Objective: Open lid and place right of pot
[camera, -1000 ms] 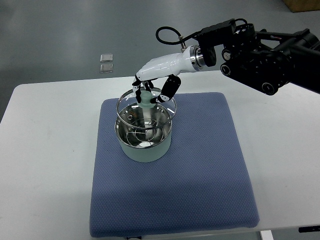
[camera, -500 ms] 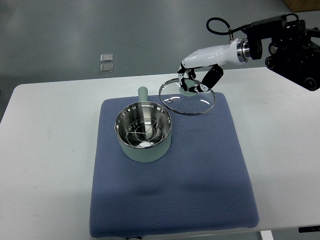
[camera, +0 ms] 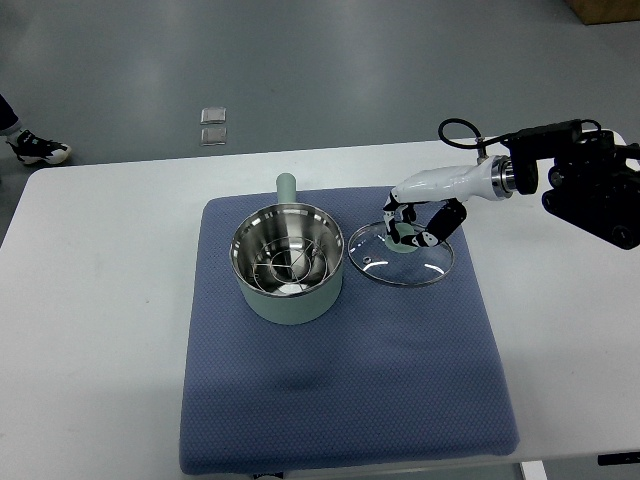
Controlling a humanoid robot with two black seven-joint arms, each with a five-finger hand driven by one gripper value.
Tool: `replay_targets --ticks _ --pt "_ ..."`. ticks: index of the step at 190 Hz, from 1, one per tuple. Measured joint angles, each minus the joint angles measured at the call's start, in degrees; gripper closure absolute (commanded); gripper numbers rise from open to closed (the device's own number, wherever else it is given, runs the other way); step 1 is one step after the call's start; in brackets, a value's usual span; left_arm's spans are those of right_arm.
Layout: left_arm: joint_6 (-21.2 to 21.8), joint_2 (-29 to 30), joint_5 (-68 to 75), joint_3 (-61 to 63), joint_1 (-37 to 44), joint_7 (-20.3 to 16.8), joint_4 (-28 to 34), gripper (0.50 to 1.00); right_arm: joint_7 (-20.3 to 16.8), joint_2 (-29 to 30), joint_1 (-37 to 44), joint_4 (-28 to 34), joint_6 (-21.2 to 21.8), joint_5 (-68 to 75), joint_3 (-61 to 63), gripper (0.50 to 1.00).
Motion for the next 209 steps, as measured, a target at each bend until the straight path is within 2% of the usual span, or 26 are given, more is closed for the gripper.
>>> replay_targets --ticks 7,8,17,18,19,20,21,22,23,24,26,27,29,33,107,134,152,179,209 --pt "0.0 0.0 0.0 0.0 0.0 0.0 0.0 0.500 0.0 -0.1 -0.1 0.0 0.0 0.2 0.1 1.000" --pt "0.0 0.0 0.0 0.0 0.0 0.0 0.0 0.500 0.0 -0.1 -0.1 0.0 0.0 0.2 0.2 0.971" --pt "0.1 0.0 0.0 0.0 0.0 0.0 0.0 0.500 0.0 -0.1 -0.2 0.0 0.0 0.4 0.3 0.971" --pt "0.1 0.0 0.0 0.0 0.0 0.0 0.0 0.500 0.0 -0.1 -0.2 0.0 0.0 0.4 0.3 0.771" --pt "0.1 0.0 0.0 0.0 0.0 0.0 0.0 0.500 0.0 -0.1 -0.2 0.0 0.0 0.4 0.3 0.769" --pt "0.1 0.0 0.0 0.0 0.0 0.0 0.0 0.500 0.0 -0.1 -0.2 0.0 0.0 0.4 0.3 0.714" --pt "0.1 0.0 0.0 0.0 0.0 0.0 0.0 0.500 0.0 -0.1 -0.2 0.0 0.0 0.5 0.4 0.713" --pt "0.1 0.0 0.0 0.0 0.0 0.0 0.0 0.500 0.0 -0.1 -0.2 0.0 0.0 0.5 0.4 0.671" --pt "0.1 0.0 0.0 0.0 0.0 0.0 0.0 0.500 0.0 -0.1 -0.2 0.0 0.0 0.5 0.4 0.671" --pt "0.1 0.0 0.0 0.0 0.0 0.0 0.0 0.500 0.0 -0.1 -0.2 0.0 0.0 0.5 0.4 0.638" --pt "0.1 0.0 0.0 0.0 0.0 0.0 0.0 0.500 0.0 -0.1 -0.2 0.0 0.0 0.6 0.4 0.638" --pt "0.1 0.0 0.0 0.0 0.0 0.0 0.0 0.500 0.0 -0.1 -0.2 0.0 0.0 0.6 0.4 0.612" --pt "0.1 0.0 0.0 0.0 0.0 0.0 0.0 0.500 0.0 -0.1 -0.2 0.0 0.0 0.7 0.5 0.593" --pt "0.1 0.0 0.0 0.0 0.0 0.0 0.0 0.500 0.0 -0.2 -0.2 0.0 0.0 1.1 0.5 0.577" --pt "0.1 0.0 0.0 0.0 0.0 0.0 0.0 0.500 0.0 -0.4 0.0 -1.9 1.0 17.5 4.6 0.568" --pt "0.0 0.0 0.0 0.0 0.0 0.0 0.0 0.500 -0.6 0.5 -1.3 -6.3 5.3 29.8 10.0 0.568" --pt "0.0 0.0 0.0 0.0 0.0 0.0 0.0 0.500 -6.0 1.0 -2.9 -9.1 9.5 42.9 11.4 0.566" --pt "0.0 0.0 0.0 0.0 0.0 0.0 0.0 0.500 -18.7 1.3 -5.8 -11.8 11.3 67.3 11.9 0.566" --pt "0.0 0.0 0.0 0.0 0.0 0.0 0.0 0.500 -25.9 3.6 -8.5 -14.0 11.4 89.0 12.0 0.566"
